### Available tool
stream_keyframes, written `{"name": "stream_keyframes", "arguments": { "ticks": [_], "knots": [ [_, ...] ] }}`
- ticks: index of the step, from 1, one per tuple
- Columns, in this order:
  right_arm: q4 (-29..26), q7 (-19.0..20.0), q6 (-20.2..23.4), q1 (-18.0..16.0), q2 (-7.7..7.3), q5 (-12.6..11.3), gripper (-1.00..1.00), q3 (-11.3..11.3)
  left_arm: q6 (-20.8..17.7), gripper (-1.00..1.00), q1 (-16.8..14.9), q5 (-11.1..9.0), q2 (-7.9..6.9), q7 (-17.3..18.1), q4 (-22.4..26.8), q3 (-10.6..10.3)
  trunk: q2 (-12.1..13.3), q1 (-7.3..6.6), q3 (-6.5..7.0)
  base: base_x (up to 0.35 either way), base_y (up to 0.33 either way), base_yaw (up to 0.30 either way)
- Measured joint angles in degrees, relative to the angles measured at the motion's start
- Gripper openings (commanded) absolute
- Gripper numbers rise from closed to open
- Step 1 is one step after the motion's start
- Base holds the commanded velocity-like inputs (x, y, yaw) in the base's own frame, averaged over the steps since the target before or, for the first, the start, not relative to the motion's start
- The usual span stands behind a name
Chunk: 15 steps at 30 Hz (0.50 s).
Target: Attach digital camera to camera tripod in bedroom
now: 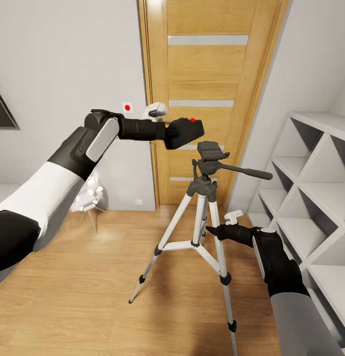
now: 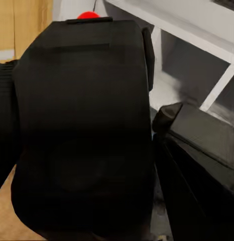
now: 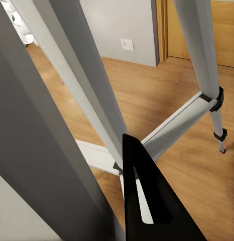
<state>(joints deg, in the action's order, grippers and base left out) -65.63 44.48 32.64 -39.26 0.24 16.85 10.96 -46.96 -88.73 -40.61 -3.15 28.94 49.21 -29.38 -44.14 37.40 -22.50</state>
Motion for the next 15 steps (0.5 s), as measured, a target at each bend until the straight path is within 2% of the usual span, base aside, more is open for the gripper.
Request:
{"name": "stream_keyframes", "arguments": {
  "ticks": [3,7,9,10,12,15],
  "knots": [
    [-0.01,0.01,-0.01,0.0,0.0,0.03,-1.0,0.01,-0.6,-1.0,-4.44,0.93,0.64,-0.65,-0.88,0.14,0.0,0.0,0.01,0.0,0.0,0.0],
    [0.0,0.0,0.01,0.0,0.0,-0.01,-1.0,0.0,-1.03,-1.0,-9.14,0.84,2.03,-1.1,-2.86,0.14,0.0,0.0,0.0,0.0,0.0,0.0],
    [0.02,0.01,-0.03,0.0,-0.02,0.0,-1.0,0.01,-0.96,-1.0,-12.39,0.77,3.41,-1.9,-4.8,0.05,0.0,0.0,0.0,0.0,0.0,0.0],
    [-0.02,0.01,0.01,0.0,-0.03,-0.04,-1.0,0.0,-0.94,-1.0,-13.03,0.94,3.87,-2.13,-5.29,0.0,0.0,0.0,0.0,0.0,0.0,0.0],
    [-0.04,0.01,0.02,0.0,-0.04,-0.05,-1.0,0.0,-0.93,-1.0,-14.67,1.02,6.06,-2.92,-7.66,-0.02,0.01,0.0,-0.01,0.0,0.0,0.0],
    [-0.07,0.01,0.05,0.0,-0.06,-0.08,-1.0,0.0,-0.84,-1.0,-15.24,1.5,8.17,-3.27,-10.23,-0.03,0.01,0.01,-0.01,0.0,0.0,0.0]
  ]
}}
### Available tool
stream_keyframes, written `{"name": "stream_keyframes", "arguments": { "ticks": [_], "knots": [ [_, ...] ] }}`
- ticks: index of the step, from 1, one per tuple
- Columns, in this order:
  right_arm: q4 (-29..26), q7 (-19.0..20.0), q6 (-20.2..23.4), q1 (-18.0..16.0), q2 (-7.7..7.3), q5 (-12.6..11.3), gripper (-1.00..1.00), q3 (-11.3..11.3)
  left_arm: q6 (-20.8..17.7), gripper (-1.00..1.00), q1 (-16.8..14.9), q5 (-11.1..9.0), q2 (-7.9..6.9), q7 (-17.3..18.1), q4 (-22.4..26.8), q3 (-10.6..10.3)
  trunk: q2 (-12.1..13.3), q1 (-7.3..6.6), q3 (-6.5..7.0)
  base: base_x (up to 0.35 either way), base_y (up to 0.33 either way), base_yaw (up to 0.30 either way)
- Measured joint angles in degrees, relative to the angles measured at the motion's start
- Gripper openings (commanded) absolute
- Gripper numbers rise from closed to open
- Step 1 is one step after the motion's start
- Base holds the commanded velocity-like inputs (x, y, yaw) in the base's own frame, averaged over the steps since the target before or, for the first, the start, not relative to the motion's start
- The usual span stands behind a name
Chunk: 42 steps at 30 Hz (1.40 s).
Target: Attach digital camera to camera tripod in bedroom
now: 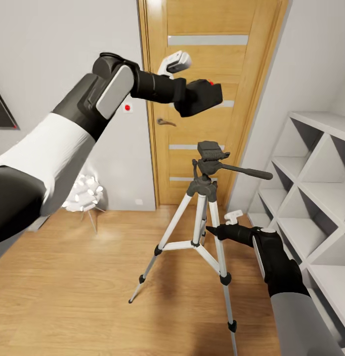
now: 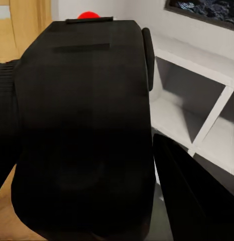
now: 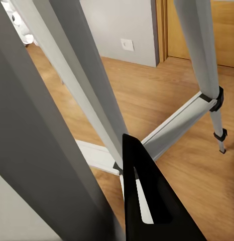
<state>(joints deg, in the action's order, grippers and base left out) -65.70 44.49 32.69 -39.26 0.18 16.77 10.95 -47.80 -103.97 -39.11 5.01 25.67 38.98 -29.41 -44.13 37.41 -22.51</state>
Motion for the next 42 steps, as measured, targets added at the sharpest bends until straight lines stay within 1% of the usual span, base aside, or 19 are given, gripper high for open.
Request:
{"name": "stream_keyframes", "arguments": {
  "ticks": [1,3,5,6,7,10,13,15,16,18,23,24,25,31,37,39,40,42],
  "knots": [
    [0.0,0.0,0.0,0.0,0.01,0.01,-1.0,0.0,0.05,-1.0,-0.1,0.6,0.81,-0.06,-0.94,0.01,0.0,0.0,0.0,0.0,0.0,0.0],
    [0.01,0.0,0.0,0.0,0.02,0.03,-1.0,0.0,0.21,-1.0,-0.22,2.7,2.32,-0.09,-2.28,0.06,0.0,0.0,0.0,0.0,0.0,0.0],
    [0.01,-0.04,0.01,0.0,0.01,-0.02,-1.0,0.0,0.29,-1.0,-0.41,4.37,3.08,0.12,-2.8,0.08,0.0,0.0,0.0,0.0,0.0,0.0],
    [0.02,-0.05,0.01,0.0,0.01,-0.03,-1.0,0.0,0.32,-1.0,-0.52,4.87,3.28,0.21,-2.92,0.09,0.0,0.0,0.0,0.0,0.0,0.0],
    [0.04,-0.05,0.0,0.0,0.0,-0.04,-1.0,0.0,0.3,-1.0,-0.98,5.92,4.1,0.62,-3.06,-0.07,-0.01,0.0,0.0,0.0,0.0,0.0],
    [0.02,-0.07,0.02,0.0,-0.01,-0.09,-1.0,0.0,0.42,-1.0,-1.09,6.6,4.26,1.14,-2.61,-0.44,0.0,0.0,0.0,0.0,0.0,0.0],
    [0.01,-0.1,0.05,0.0,-0.02,-0.13,-1.0,0.0,0.53,-1.0,-1.13,7.46,4.2,1.59,-2.09,-1.23,0.0,0.0,0.0,0.0,0.0,0.0],
    [-0.01,-0.14,0.09,0.0,-0.04,-0.21,-1.0,0.0,0.69,-1.0,-1.15,8.48,4.12,1.95,-1.93,-2.18,0.0,0.0,0.0,0.0,0.0,0.0],
    [0.0,-0.15,0.09,0.0,-0.06,-0.24,-1.0,0.0,0.71,-1.0,-1.15,8.61,4.11,2.16,-1.91,-2.34,0.0,0.0,0.0,0.0,0.0,0.0],
    [-0.01,-0.17,0.11,0.0,-0.08,-0.29,-1.0,-0.01,0.76,-1.0,-1.15,8.95,4.04,3.24,-2.06,-2.68,0.0,0.0,0.0,0.0,0.0,0.0],
    [-0.01,-0.18,0.14,0.0,-0.11,-0.33,-1.0,-0.01,0.89,-1.0,-1.16,9.49,3.92,7.32,-2.31,-3.18,0.0,0.0,0.0,0.0,0.0,0.0],
    [-0.01,-0.18,0.14,0.0,-0.11,-0.35,-1.0,-0.01,0.85,-1.0,-1.16,10.12,3.83,8.82,-2.06,-3.49,0.0,0.0,0.0,0.0,0.0,0.0],
    [-0.02,-0.19,0.15,0.0,-0.11,-0.35,-1.0,-0.01,0.89,-1.0,-1.16,10.67,3.83,9.06,-2.06,-3.6,0.0,0.0,0.0,0.0,0.0,0.0],
    [-0.01,-0.19,0.14,0.0,-0.11,-0.35,-1.0,-0.01,0.82,-1.0,-1.16,11.12,3.79,9.52,-1.79,-3.78,0.0,0.0,0.0,0.0,0.0,0.0],
    [-0.02,-0.19,0.16,0.0,-0.11,-0.36,-1.0,-0.01,0.87,-1.0,-1.16,11.0,3.79,10.46,-1.6,-3.75,0.0,0.0,0.0,0.0,0.0,0.0],
    [0.0,-0.16,0.16,0.0,-0.19,-0.44,-1.0,-0.01,0.88,-1.0,-1.16,11.09,3.77,11.71,-1.78,-3.75,0.0,0.0,0.0,0.0,0.0,0.0],
    [0.0,-0.14,0.24,0.0,-0.42,-0.76,-1.0,0.0,0.82,-1.0,-1.16,11.02,3.53,14.34,-1.9,-3.8,0.0,0.0,0.0,0.0,0.0,0.0],
    [0.02,-0.16,0.27,0.0,-0.51,-0.92,-1.0,-0.01,0.98,-1.0,-1.16,11.42,3.33,15.34,-1.97,-3.83,0.0,0.0,0.0,0.0,0.0,0.0]
  ]
}}
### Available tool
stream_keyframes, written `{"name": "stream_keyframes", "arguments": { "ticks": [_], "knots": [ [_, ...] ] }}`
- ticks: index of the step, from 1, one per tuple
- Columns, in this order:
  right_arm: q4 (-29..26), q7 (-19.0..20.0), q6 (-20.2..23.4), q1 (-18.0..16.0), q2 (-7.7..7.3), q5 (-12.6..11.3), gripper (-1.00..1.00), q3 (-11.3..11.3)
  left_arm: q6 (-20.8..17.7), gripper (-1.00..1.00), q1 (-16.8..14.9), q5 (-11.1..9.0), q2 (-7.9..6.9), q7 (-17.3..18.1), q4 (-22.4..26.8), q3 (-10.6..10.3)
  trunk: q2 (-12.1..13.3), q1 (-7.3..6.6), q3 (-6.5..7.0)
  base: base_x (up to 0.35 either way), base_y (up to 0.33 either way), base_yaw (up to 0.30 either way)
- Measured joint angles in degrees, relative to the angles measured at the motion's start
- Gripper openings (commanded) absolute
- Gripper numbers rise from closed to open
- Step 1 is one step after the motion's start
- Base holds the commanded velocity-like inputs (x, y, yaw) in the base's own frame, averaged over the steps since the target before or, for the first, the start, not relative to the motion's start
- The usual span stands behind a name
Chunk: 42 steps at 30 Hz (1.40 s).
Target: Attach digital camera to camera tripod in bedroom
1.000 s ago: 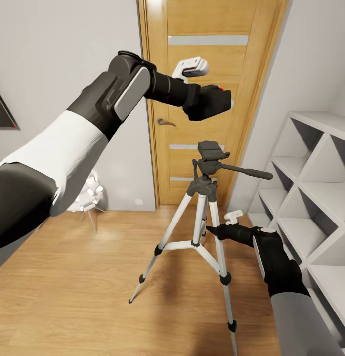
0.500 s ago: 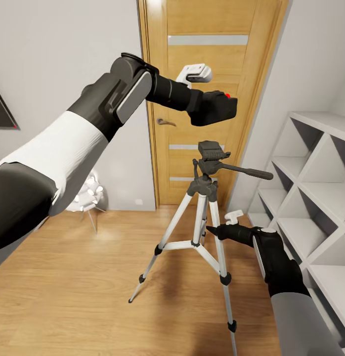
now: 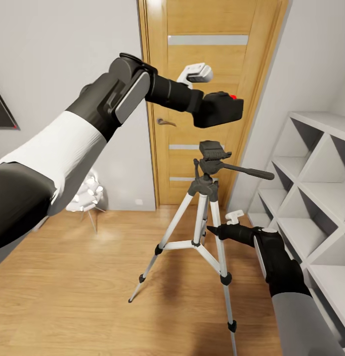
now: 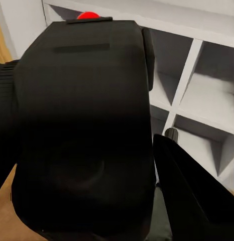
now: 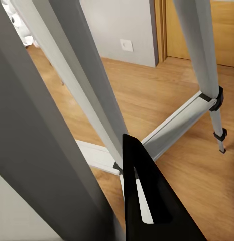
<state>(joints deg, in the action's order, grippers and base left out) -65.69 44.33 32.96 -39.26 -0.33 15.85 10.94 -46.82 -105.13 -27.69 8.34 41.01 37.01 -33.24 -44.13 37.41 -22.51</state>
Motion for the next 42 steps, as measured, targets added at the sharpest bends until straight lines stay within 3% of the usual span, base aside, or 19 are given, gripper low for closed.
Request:
{"name": "stream_keyframes", "arguments": {
  "ticks": [15,20,23,24,25,29,30,36,42],
  "knots": [
    [0.0,-0.03,0.01,0.0,-0.04,-0.08,-1.0,-0.01,-0.09,-1.0,0.0,-0.09,-1.23,0.91,0.32,-0.11,0.0,0.0,0.0,0.0,0.0,0.0],
    [0.0,-0.05,0.0,0.0,-0.04,-0.09,-1.0,-0.01,0.06,-1.0,0.07,-0.08,-3.56,1.44,0.29,-0.4,0.0,0.0,0.0,0.0,0.0,0.0],
    [0.01,-0.05,-0.01,0.0,-0.04,-0.09,-1.0,-0.01,0.29,-1.0,0.08,-0.36,-3.99,1.55,-0.01,-0.48,0.0,0.0,0.0,0.0,0.0,0.0],
    [0.01,-0.05,-0.01,0.0,-0.04,-0.09,-1.0,-0.01,1.06,-1.0,0.08,-0.38,-4.1,1.59,-0.21,-0.46,0.0,0.0,0.0,0.0,0.0,0.0],
    [0.03,-0.05,-0.03,0.0,-0.07,-0.12,-1.0,0.02,5.35,-1.0,0.14,-0.82,-4.4,3.57,-0.55,-0.4,0.0,0.0,0.0,0.0,0.0,0.0],
    [0.0,-0.05,0.0,0.0,-0.11,-0.21,-1.0,0.06,9.76,-1.0,0.18,-0.27,-4.37,9.2,-2.45,-0.7,0.0,0.0,0.0,0.0,0.0,0.0],
    [0.0,-0.05,0.0,0.0,-0.12,-0.23,-1.0,0.07,11.61,-1.0,0.19,-0.04,-4.17,10.78,-3.46,-1.69,0.0,0.0,0.0,0.0,0.0,0.0],
    [-0.01,-0.04,0.0,0.0,-0.12,-0.22,-1.0,0.07,16.59,-1.0,0.8,0.25,-4.08,11.78,-4.32,-7.26,0.01,0.0,0.0,0.0,0.0,0.0],
    [0.03,-0.04,-0.02,0.0,-0.13,-0.22,-1.0,0.07,18.81,-1.0,1.12,0.27,-4.4,12.0,-4.38,-8.03,0.0,0.0,0.0,0.0,0.0,0.0]
  ]
}}
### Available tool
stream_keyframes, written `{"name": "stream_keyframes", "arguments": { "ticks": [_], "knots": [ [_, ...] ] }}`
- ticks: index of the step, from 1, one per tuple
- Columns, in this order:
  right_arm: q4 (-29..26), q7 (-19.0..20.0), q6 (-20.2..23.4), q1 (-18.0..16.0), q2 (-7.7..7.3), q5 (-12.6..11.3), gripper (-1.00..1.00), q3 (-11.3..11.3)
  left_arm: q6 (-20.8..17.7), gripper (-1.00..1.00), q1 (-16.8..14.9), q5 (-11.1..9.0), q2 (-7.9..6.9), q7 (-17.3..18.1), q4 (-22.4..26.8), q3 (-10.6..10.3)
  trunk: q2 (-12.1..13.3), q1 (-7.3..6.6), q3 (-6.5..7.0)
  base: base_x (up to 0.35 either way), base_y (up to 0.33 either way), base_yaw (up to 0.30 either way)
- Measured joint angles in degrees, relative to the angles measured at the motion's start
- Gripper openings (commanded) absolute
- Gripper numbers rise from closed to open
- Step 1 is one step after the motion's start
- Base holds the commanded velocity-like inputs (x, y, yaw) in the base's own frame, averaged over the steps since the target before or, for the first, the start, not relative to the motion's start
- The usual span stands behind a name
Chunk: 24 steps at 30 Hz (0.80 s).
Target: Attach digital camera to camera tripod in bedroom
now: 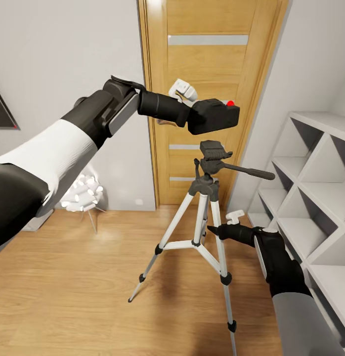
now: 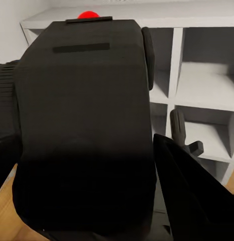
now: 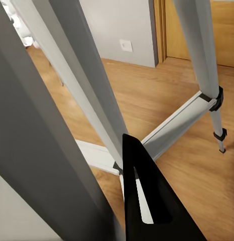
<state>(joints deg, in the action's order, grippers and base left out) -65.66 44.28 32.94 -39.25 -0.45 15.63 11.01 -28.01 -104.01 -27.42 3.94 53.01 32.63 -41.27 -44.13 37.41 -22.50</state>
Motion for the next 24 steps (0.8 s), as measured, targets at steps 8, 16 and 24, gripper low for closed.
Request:
{"name": "stream_keyframes", "arguments": {
  "ticks": [8,16,24],
  "knots": [
    [-0.33,-0.14,0.33,0.01,0.25,0.09,-1.0,0.33,-0.16,-1.0,0.37,0.18,-0.37,0.26,0.43,0.15,0.03,0.0,0.0,0.0,0.0,0.0],
    [-0.5,-0.23,0.79,0.0,-0.2,-0.16,-1.0,0.33,0.22,-1.0,1.37,0.07,-0.05,-0.13,1.02,0.01,0.02,0.0,0.01,0.0,0.0,0.0],
    [-0.47,-0.17,0.28,0.02,-0.5,0.64,-1.0,0.07,0.3,-1.0,1.27,0.0,0.03,-0.39,-0.64,-0.1,0.02,0.0,0.0,0.0,0.0,0.0]
  ]
}}
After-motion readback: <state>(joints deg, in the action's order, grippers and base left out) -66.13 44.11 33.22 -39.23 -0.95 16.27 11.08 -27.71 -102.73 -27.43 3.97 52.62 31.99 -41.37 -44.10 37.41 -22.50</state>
